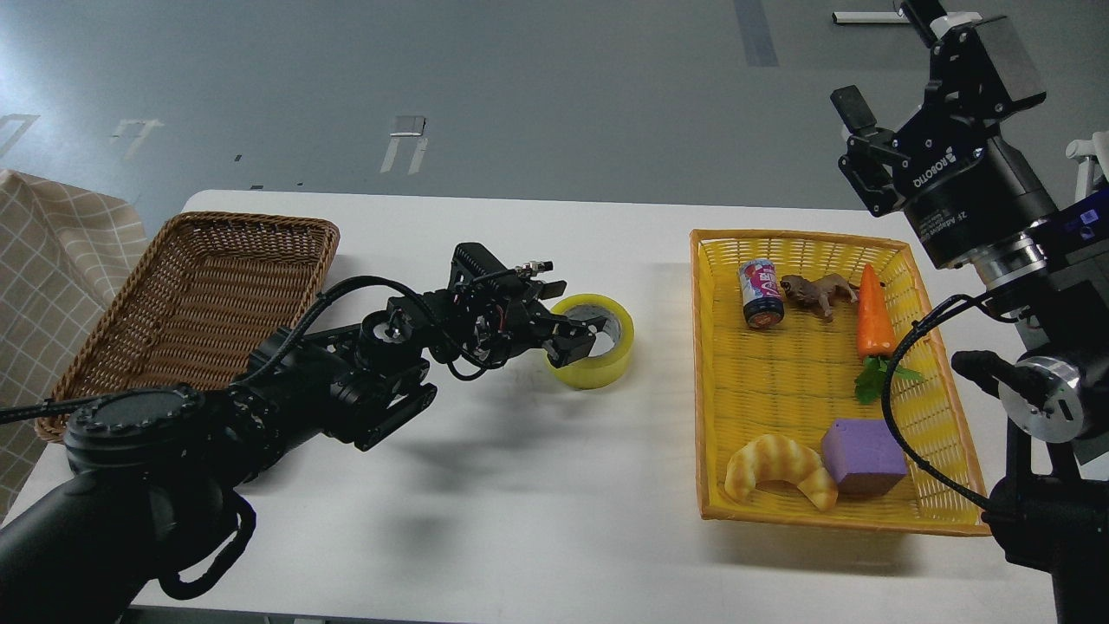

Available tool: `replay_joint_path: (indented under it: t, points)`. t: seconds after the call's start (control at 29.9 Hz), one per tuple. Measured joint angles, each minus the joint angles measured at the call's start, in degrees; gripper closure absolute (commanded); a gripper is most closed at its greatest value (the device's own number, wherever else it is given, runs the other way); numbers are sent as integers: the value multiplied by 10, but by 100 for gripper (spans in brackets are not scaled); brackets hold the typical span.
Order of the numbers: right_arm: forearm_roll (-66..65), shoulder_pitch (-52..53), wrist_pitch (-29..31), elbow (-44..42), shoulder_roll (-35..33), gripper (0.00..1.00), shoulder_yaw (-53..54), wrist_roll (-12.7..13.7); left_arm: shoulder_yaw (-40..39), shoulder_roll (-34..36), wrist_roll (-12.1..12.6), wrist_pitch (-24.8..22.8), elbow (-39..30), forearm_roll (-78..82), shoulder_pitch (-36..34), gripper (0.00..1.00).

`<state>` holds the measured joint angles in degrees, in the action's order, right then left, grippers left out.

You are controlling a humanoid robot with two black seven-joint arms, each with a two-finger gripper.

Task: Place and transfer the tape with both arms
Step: 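Close the left gripper on the rim of the tape roll, then lift the tape roll and carry it over the wicker basket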

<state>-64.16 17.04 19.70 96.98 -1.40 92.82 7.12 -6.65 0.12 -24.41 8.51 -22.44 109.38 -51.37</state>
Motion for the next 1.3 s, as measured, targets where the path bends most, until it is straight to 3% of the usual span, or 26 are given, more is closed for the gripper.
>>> replay_joint_path:
  t: [0.13, 0.23, 0.43, 0.5, 0.6, 0.64, 1.3]
  points:
    - [0, -3, 0, 6, -2, 0, 0, 0, 43, -1, -11, 5, 28, -34, -1, 24]
    - [0, -3, 0, 6, -5, 0, -1, 0, 81, -1, -22, 6, 42, -76, -4, 49]
    - [0, -5, -1, 7, -7, 0, -1, 0, 123, -2, -32, 6, 57, -133, -7, 76]
    - [0, -6, -1, 7, -7, 0, -1, 0, 125, -2, -34, 6, 58, -140, -8, 81]
    - [0, -7, -1, 6, -7, 0, -1, 0, 127, -2, -35, 6, 62, -143, -12, 81]
    - [0, -7, -1, 6, -7, 0, -2, 0, 127, -2, -35, 6, 62, -144, -12, 100]
    - [-1, -24, -2, 5, -5, 0, -1, 0, 125, -1, -36, 2, 54, -192, -43, 100]
